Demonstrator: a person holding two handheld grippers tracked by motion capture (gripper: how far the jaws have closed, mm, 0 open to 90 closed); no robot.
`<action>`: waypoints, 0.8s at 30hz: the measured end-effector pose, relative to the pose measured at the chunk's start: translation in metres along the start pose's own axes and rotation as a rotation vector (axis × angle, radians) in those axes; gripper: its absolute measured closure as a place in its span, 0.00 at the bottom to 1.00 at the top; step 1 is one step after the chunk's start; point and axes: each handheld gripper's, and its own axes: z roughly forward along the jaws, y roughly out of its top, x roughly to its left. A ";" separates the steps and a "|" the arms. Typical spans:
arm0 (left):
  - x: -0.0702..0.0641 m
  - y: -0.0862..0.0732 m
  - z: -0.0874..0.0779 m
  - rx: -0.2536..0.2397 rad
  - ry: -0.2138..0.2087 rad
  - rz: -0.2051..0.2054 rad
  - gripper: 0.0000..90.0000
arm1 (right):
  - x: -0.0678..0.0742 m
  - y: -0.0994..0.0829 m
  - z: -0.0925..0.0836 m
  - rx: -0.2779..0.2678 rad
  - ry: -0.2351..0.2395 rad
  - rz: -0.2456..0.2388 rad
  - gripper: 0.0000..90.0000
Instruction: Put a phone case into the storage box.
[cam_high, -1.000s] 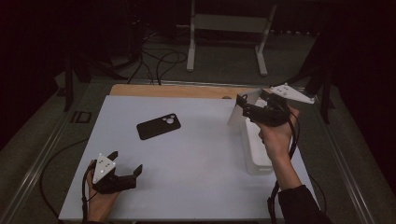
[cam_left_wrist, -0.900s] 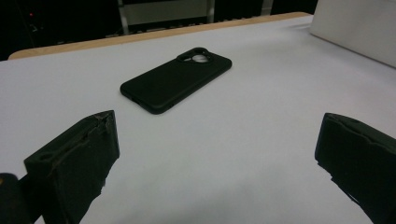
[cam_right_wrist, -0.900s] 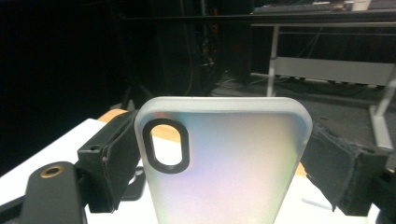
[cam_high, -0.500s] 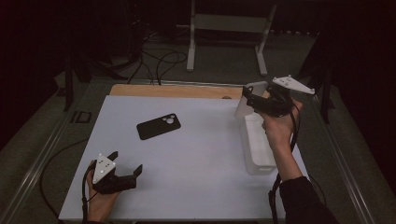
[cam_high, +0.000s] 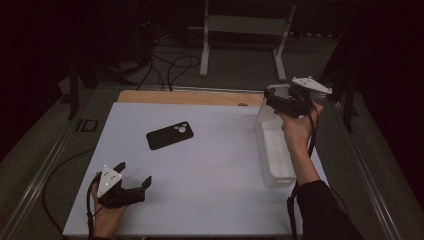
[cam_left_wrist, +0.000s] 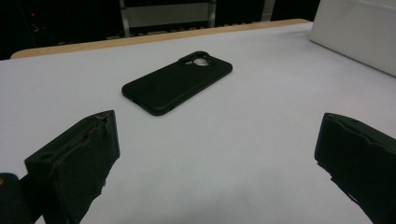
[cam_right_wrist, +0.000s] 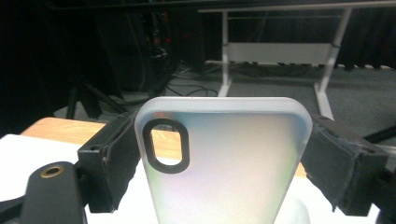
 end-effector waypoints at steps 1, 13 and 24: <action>0.000 0.000 0.000 -0.001 -0.001 0.000 0.01 | -0.004 -0.002 0.005 0.009 -0.021 0.013 0.18; 0.000 0.000 -0.001 -0.011 0.009 -0.008 0.01 | -0.021 -0.012 0.031 0.065 -0.120 0.027 0.18; 0.001 0.000 -0.004 -0.030 0.018 -0.012 0.02 | -0.025 -0.023 0.049 0.119 -0.148 0.013 0.18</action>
